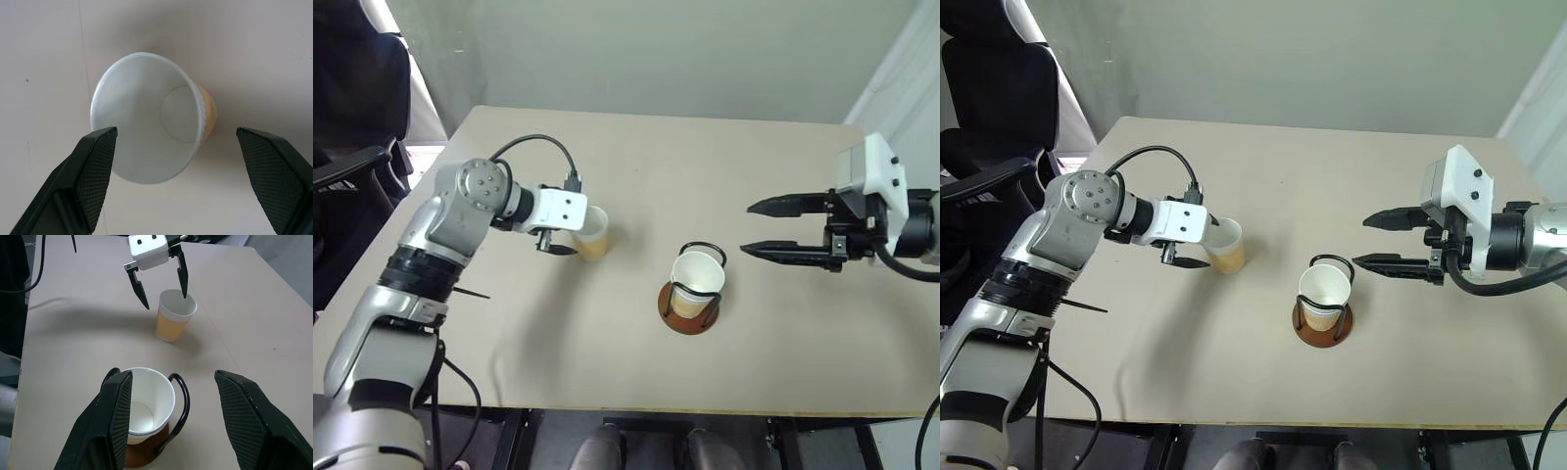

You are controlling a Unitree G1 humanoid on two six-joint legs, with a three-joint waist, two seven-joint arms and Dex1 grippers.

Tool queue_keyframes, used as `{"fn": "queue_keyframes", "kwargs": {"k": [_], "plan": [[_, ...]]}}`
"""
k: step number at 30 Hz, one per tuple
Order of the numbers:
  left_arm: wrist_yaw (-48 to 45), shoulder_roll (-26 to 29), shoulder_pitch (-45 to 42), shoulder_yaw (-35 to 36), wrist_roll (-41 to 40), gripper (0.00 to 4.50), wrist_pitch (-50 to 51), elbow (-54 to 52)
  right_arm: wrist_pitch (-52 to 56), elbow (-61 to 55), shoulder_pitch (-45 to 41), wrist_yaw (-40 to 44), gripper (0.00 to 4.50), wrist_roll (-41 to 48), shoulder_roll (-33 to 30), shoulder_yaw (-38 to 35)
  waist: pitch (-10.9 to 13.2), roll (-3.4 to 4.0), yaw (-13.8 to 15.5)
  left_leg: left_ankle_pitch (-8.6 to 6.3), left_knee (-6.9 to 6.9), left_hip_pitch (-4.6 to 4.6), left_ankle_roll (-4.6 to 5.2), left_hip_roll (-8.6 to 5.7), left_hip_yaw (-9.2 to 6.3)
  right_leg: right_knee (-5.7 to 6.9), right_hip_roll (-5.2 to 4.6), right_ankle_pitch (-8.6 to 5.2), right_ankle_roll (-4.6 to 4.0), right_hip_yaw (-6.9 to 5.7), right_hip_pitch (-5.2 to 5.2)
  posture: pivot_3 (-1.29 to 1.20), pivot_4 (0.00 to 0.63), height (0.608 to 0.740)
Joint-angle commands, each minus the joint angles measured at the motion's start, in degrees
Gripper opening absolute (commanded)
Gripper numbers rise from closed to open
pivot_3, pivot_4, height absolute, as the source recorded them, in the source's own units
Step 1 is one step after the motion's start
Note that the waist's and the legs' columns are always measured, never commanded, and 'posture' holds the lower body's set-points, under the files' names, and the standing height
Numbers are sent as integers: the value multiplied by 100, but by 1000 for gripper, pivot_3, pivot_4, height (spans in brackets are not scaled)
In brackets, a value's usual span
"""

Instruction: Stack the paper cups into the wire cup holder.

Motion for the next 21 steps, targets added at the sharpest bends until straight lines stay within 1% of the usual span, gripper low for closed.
{"fn": "queue_keyframes", "kwargs": {"k": [1, 5, 6, 8, 11, 12, 13, 17, 18, 21], "plan": [[4, -82, 66, 10, 5, 4180, -101, 32, -119, -60, -17, 29, 2707, -61, -39, -53, 0, 0, 0, 0, 0, 0, 0, 0, 0, 0, 0, 0, 0, 0, 0, 0, 150, 740], [3, -296, 108, -110, 71, 4180, -191, 276, -144, -54, 0, 21, 2707, -90, -16, -52, 0, 0, 2, 0, 1, 0, 0, 0, 0, 0, 0, 0, 0, 0, 0, 0, 150, 740], [2, -345, 91, -124, 78, 4019, -209, 333, -149, -56, 9, 20, 2707, -92, -17, -60, 0, 0, 5, 0, 1, 0, 0, 0, 0, 0, 0, 0, 0, 0, 0, 0, 150, 740], [-50, -434, 29, -132, 40, 3578, -266, 459, -144, -56, 26, 7, 2707, -91, -20, -75, 0, 0, 6, 0, 1, 0, 0, 0, 0, 1, 0, 0, 0, 0, 0, 0, 150, 740], [-237, -497, -92, -126, -48, 2452, -333, 591, -130, -66, 52, -7, 2707, -84, -35, -93, 0, 0, 7, 0, 1, 0, 0, 0, 0, 1, 0, 0, 0, 0, 0, 0, 150, 740], [-318, -503, -137, -108, -83, 1942, -324, 596, -123, -72, 62, -13, 2707, -78, -39, -102, 0, 0, 7, 0, 1, -1, 0, 0, 0, 1, 0, 0, 0, 0, 0, 0, 150, 740], [-393, -505, -176, -83, -126, 1714, -298, 584, -113, -77, 67, -23, 2707, -71, -43, -112, 0, 0, 7, 0, 0, -1, 0, 0, 1, 1, 0, 0, 0, 0, 0, 0, 150, 740], [-647, -484, -307, 57, -369, 239, -120, 385, -84, -93, 87, -58, 2707, -56, -44, -133, 0, 0, 12, 0, 1, -1, 0, -1, 1, 0, 0, 0, 0, 0, 0, 0, 150, 740], [-697, -476, -324, 89, -426, 41, -74, 320, -81, -98, 93, -66, 2707, -54, -43, -138, 0, 0, 12, 0, 1, -1, 0, 0, 1, 0, 0, 0, 0, 0, 0, 0, 150, 740], [-905, -467, -391, 292, -784, 41, 297, -232, -75, -106, 109, -79, 2707, -48, -41, -153, 0, 0, 12, 0, 1, -2, 0, -1, 1, 0, 0, 0, 0, 0, 0, 0, 150, 740]]}}
